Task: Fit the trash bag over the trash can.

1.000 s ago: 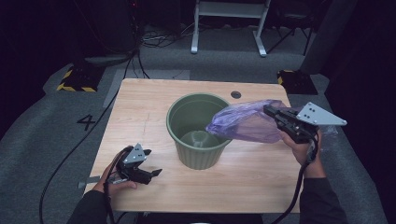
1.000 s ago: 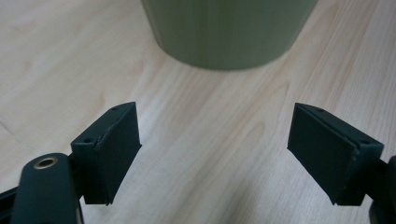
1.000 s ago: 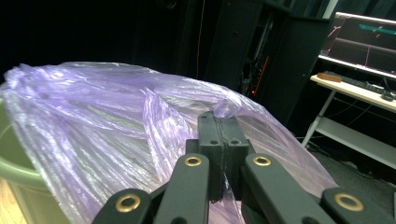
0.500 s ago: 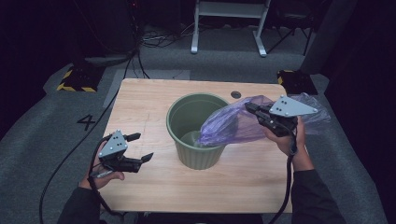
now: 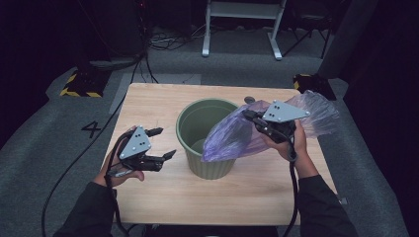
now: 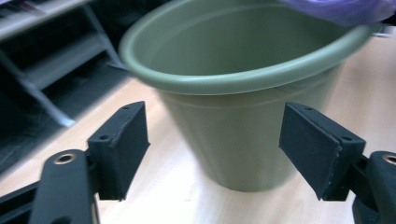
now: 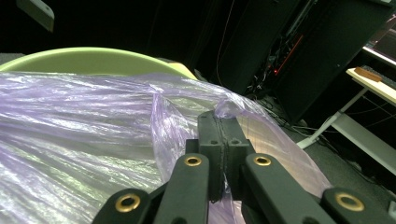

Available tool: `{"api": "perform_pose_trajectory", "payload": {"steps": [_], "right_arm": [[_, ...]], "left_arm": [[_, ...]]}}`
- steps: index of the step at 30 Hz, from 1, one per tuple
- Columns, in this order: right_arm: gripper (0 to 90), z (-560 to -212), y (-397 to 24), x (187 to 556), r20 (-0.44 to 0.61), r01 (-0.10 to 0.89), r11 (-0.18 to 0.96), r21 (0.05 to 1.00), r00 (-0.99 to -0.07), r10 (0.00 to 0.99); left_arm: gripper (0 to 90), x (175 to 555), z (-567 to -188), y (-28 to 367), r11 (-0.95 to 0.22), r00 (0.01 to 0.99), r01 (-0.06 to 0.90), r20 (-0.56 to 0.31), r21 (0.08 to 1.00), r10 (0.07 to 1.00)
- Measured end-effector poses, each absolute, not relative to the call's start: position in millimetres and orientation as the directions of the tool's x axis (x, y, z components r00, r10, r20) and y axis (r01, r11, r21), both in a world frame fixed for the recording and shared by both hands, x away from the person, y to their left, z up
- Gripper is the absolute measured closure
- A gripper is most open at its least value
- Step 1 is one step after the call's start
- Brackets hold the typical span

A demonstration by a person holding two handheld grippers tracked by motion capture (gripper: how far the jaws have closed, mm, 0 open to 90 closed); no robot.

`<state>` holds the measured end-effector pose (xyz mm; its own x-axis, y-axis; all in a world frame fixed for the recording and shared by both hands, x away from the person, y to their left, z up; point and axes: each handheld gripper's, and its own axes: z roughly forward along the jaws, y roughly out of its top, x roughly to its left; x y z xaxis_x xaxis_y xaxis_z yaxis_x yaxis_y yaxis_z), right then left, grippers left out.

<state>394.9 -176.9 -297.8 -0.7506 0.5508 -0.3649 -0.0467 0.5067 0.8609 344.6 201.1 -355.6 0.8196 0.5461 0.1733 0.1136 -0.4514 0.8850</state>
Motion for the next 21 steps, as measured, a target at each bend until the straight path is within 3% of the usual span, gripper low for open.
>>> {"api": "perform_pose_trajectory", "payload": {"steps": [4, 12, 21], "right_arm": [[89.8, -298.9, -169.1, 396.3, -0.376, -0.046, 0.524, 0.851, -0.749, 0.545], [89.7, -298.7, -166.0, 399.9, -0.371, -0.029, 0.531, 0.847, -0.747, 0.552], [89.7, -295.1, -158.0, 404.6, -0.38, -0.033, 0.544, 0.839, -0.751, 0.541]], "left_arm": [[20.6, 348.4, -341.8, 201.7, -0.386, 0.822, 0.104, 0.139, 0.916, 0.552], [20.5, 355.3, -307.6, 190.9, -0.369, 0.847, 0.079, 0.133, 0.926, 0.515], [20.2, 377.1, -283.2, 146.8, -0.454, 0.884, 0.07, 0.156, 0.888, 0.441]]}}
